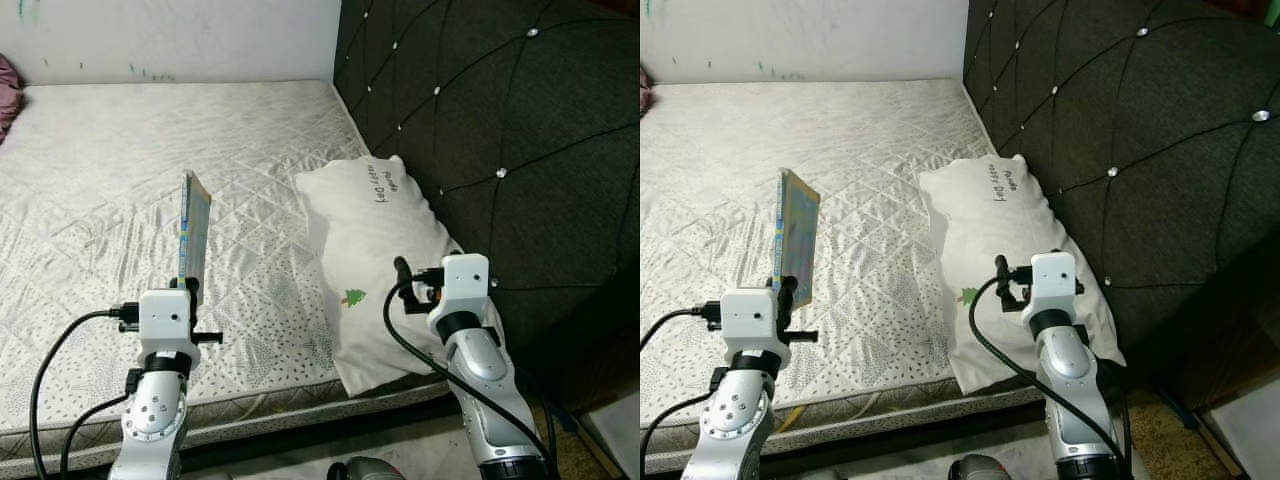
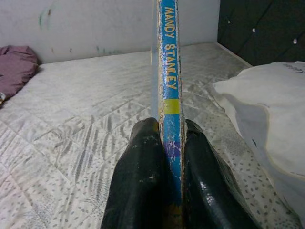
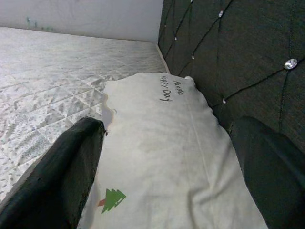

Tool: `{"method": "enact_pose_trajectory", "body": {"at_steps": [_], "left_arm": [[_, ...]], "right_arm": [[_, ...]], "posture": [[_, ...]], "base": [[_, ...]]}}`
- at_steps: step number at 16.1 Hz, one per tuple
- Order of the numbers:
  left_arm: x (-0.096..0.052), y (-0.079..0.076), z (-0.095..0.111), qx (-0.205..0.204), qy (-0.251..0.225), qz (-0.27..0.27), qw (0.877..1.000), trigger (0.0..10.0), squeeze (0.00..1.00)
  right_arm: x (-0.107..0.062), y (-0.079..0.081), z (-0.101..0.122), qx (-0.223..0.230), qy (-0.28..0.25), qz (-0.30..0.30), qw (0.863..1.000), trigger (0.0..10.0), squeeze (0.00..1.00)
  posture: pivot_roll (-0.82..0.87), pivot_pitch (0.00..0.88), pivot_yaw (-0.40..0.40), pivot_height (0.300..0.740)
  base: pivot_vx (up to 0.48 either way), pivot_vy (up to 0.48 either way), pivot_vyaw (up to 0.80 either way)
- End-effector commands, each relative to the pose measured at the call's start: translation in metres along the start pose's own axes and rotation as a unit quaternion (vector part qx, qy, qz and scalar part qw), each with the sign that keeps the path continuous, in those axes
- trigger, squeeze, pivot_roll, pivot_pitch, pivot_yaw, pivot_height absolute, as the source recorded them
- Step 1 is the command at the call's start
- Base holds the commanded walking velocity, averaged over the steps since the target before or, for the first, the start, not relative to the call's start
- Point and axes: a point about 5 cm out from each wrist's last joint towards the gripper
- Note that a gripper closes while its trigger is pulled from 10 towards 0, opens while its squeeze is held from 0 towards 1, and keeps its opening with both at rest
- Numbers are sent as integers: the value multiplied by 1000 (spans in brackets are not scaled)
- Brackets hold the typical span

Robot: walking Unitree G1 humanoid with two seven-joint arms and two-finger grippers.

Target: Clean up the room

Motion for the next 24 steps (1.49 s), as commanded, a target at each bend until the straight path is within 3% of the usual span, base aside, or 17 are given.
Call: {"method": "enact_pose_trajectory", "body": {"at_steps": [1, 10, 24], "left_arm": [[2, 0, 10, 1, -24, 4, 1000, 10000, 0], [3, -1, 9, -1, -24, 9, 1000, 10000, 0], [3, -3, 12, -31, -28, 12, 999, 10000, 0]], "right_arm": [[2, -2, 4, -3, -5, 2, 1000, 10000, 0], [3, -2, 3, 0, -4, 11, 1000, 10000, 0], [11, -3, 5, -12, -4, 25, 1000, 10000, 0]], "posture": [[2, 0, -68, 710], [4, 0, -82, 616], [4, 0, -106, 616]], "base": [[0, 0, 0], [0, 0, 0], [44, 0, 0]]}}
Point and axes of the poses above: a point about 5 cm out from each wrist's last joint towards the gripper, its own x axis pointing out of the wrist towards the gripper, its own z axis along the axis of the wrist's last joint, y = z × x, and after that the axes turned 9 degrees about -x, right-handed
